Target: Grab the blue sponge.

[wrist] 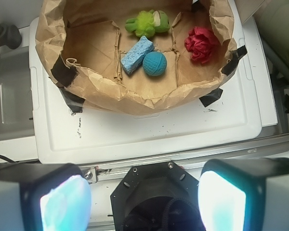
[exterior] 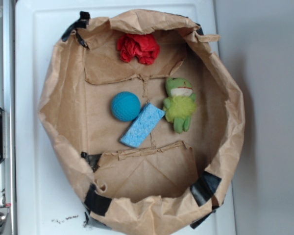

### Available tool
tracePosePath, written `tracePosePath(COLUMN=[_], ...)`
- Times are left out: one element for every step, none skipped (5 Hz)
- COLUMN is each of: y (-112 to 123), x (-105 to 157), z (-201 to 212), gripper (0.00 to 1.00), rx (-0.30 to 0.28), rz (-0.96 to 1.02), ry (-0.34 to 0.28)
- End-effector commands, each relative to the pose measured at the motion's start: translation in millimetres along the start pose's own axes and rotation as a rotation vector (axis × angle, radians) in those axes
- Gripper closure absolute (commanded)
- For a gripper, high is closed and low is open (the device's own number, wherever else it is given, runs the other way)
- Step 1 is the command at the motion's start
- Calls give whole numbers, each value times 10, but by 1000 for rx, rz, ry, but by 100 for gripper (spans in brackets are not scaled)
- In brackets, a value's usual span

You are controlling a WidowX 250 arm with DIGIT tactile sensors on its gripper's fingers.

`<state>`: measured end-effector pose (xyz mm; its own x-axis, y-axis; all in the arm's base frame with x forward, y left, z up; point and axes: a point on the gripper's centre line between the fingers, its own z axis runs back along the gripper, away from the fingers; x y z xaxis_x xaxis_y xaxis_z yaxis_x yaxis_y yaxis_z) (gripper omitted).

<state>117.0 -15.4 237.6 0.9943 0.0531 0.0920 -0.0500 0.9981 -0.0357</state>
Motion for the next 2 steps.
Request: tracePosePath(y=[0, -22], x=[0, 354], z=[0, -176], gripper=[0, 0], rx=[0, -3], rz=[0, 44], ry=[0, -17])
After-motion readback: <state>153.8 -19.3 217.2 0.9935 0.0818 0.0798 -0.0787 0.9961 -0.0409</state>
